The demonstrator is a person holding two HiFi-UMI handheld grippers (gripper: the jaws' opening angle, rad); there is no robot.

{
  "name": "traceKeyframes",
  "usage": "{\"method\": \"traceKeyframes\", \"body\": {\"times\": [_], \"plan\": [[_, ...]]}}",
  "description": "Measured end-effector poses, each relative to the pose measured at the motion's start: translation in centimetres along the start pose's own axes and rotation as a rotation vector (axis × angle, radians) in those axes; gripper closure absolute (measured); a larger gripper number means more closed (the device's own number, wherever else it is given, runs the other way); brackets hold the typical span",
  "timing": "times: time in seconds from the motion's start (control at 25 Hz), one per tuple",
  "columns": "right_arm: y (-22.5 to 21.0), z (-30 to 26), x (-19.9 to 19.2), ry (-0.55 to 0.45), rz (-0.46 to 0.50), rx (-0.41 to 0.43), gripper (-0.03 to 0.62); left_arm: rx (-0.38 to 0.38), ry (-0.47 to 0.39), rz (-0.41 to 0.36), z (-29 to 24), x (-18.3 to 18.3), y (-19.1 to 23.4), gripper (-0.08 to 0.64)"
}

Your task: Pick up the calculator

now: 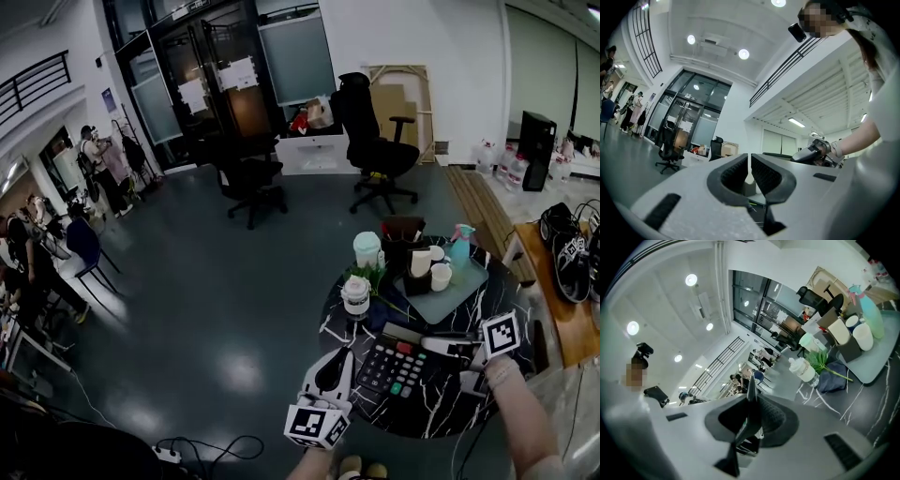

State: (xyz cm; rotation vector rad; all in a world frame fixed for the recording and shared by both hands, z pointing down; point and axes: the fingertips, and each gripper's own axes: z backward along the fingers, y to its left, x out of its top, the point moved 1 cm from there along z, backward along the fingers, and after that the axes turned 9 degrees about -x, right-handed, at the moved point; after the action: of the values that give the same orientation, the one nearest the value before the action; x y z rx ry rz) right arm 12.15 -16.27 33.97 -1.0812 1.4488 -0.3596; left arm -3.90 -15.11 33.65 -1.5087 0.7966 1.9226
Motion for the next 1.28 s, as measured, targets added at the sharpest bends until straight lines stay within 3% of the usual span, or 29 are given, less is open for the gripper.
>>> {"method": "traceKeyframes", "body": {"times": [0.36, 1.28], "plan": [[2.2, 1.5, -0.2, -0.016, -0.012, 0.014, 0.537, 0.020, -0.027, -0.023, 1.4, 1.8, -0.2, 0.552], [0.9, 0.6, -0.7, -0.022, -0.041, 0.023, 0.537, 0.035, -0.032, -0.007, 1.2, 1.7, 0.1, 0.551]]}}
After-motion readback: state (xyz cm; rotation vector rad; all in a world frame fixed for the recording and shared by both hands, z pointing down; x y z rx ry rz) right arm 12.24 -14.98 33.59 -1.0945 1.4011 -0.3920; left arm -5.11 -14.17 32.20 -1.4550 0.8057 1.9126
